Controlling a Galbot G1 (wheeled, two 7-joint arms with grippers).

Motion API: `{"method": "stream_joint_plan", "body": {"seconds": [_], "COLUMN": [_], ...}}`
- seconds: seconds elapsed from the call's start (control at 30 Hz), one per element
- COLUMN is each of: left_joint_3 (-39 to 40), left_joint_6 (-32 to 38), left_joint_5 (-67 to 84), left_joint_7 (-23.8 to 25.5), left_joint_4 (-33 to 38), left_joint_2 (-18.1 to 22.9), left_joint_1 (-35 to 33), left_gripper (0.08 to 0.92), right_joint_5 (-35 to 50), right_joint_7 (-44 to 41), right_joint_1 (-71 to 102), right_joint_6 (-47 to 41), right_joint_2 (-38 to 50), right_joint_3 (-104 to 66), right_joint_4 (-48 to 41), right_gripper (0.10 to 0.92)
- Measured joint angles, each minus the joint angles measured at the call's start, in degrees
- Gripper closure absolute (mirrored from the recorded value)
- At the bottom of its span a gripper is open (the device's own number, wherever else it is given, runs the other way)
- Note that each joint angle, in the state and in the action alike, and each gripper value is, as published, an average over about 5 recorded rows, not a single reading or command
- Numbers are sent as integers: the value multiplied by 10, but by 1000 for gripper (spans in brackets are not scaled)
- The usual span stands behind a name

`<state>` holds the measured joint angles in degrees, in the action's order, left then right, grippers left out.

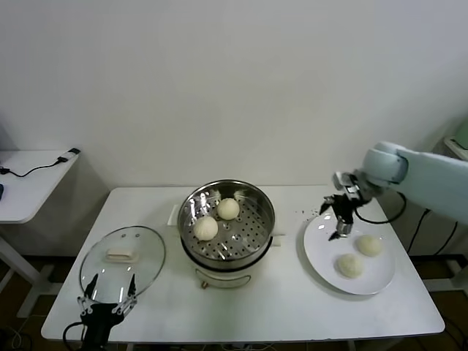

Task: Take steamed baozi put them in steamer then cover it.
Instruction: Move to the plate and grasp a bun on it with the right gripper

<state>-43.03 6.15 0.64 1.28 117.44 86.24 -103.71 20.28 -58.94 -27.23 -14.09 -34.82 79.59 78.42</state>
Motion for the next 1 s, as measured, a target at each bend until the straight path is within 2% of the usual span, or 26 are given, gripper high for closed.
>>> {"method": "stream_joint_plan", "body": {"seconds": [0.37,0.8,1.0], "left_joint_3": [-2,-4,-5], "left_joint_6": [1,2,3], "left_joint_5": [-9,-13,-14], "left_joint_7": [-1,-2,-2], "left_joint_4": [-3,-10,-12], "left_joint_2": [8,10,10], "left_joint_1": [-8,-8,-9], "left_gripper": [177,177,177], "right_joint_5": [-98,-141,-146], "right_joint_7": [0,-2,-6], "right_joint_1": [147,211,217], "right_joint_6": [12,16,19], "right_joint_2": [20,1,-6], "right_joint_3": [-100,-146,-151], "right_joint_4": [-42,-84,-92], "right_gripper": [203,205,280]}}
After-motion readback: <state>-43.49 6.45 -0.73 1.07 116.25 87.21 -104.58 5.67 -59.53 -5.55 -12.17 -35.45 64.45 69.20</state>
